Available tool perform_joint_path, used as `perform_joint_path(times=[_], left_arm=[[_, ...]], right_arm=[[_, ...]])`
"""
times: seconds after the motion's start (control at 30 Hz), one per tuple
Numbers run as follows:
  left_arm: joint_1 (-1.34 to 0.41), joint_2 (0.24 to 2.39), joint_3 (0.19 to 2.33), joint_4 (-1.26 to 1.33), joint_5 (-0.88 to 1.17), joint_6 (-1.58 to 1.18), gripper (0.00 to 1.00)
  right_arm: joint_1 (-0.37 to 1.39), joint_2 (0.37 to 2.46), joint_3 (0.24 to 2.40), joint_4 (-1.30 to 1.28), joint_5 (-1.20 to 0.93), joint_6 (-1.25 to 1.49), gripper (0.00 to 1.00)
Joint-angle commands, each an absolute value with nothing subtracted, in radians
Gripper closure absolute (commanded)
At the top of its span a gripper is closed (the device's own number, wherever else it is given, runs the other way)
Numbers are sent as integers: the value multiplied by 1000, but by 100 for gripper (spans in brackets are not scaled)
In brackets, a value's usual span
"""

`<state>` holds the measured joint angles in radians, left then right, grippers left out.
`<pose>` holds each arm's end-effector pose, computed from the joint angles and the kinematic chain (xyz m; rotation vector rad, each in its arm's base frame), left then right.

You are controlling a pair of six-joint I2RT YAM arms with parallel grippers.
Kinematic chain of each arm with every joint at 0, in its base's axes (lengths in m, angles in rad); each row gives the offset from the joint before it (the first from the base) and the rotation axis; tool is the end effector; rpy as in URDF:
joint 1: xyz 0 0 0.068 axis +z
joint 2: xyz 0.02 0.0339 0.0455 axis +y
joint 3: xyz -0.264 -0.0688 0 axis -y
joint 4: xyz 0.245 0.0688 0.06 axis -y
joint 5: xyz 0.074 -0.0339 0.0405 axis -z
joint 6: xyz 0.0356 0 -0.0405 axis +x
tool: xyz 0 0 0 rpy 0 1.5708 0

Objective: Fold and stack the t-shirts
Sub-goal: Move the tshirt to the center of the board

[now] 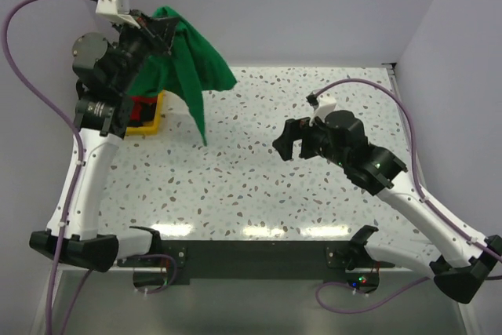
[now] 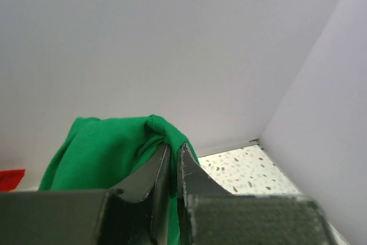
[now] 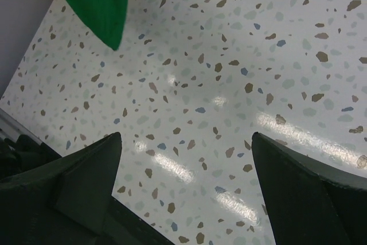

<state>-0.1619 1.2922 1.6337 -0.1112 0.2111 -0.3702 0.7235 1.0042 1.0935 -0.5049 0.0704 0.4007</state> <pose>0.2594 -0.0499 0.5307 0.0393 1.3693 -0.5892 0.1644 0.1419 0.3736 -0.2823 2.0260 0.6494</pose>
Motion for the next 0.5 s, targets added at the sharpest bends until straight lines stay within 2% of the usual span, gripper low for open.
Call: perform_joint_path(times=[0.0,0.3,0.4,0.47], left_arm=[[-242,1212,1564,43,279,-413,97],[-322,1250,1306,107,288,-575,94],[-327,1339,1252,69,264,-623,81],[-327,1420,1265,-36,224,-637,77]], right_arm=[[723,963,1137,-506,115,382,1],[723,965,1088,-502,169,408,1],[724,980,1045,-486,189,436,1],[724,997,1010,-480,218,454,1]])
